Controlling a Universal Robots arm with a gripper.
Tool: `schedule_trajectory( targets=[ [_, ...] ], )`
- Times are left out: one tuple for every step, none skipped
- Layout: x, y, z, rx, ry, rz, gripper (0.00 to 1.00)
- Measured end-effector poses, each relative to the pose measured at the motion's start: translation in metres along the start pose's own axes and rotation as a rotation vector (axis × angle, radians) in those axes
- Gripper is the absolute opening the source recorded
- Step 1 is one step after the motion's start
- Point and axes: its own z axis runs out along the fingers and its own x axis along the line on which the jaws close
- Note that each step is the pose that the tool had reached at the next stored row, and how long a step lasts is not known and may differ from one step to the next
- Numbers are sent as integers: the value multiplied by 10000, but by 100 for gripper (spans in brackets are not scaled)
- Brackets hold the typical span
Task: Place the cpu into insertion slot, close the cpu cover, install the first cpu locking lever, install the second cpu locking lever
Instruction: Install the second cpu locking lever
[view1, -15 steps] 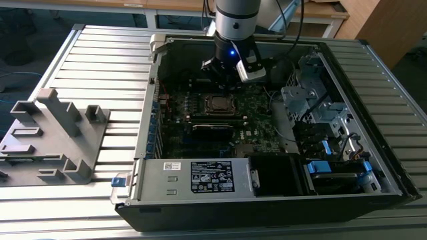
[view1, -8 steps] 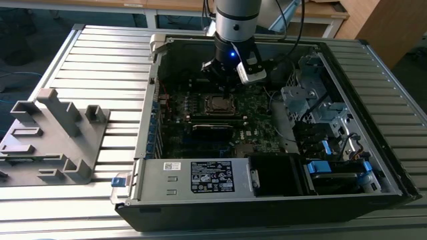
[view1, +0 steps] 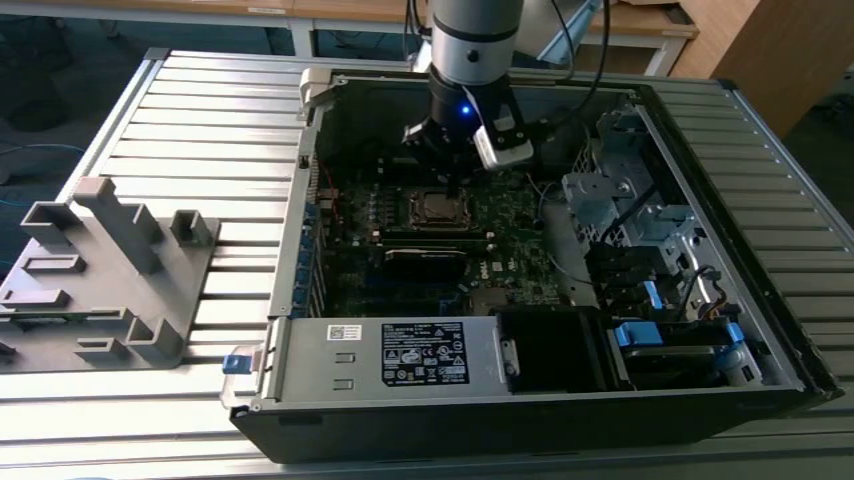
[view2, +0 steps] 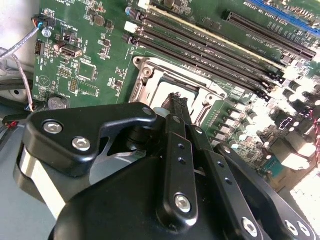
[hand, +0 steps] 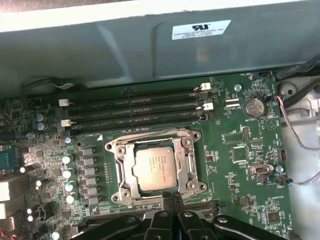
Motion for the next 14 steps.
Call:
schedule_trajectory(
  targets=[
    [-1, -8, 0, 0, 0, 0, 10],
    [-2, -16, 0, -1, 0, 0, 10],
    [-3, -26, -1, 1, 0, 0, 10],
    [-5, -35, -1, 0, 0, 0, 10],
    [-6, -44, -1, 0, 0, 0, 10],
    [-7, -54, -1, 0, 0, 0, 10],
    [-9, -66, -1, -1, 0, 0, 10],
    [-11, -77, -1, -1, 0, -1, 10],
    [-12, -88, -1, -1, 0, 0, 10],
    [-13, -98, -1, -1, 0, 0, 10],
    [-15, -106, -2, 0, 0, 0, 10],
    [-15, -112, -2, -1, 0, -1, 10],
    [-16, -117, -2, -1, 0, 0, 10],
    [-15, -123, -2, -1, 0, 0, 10]
  ],
)
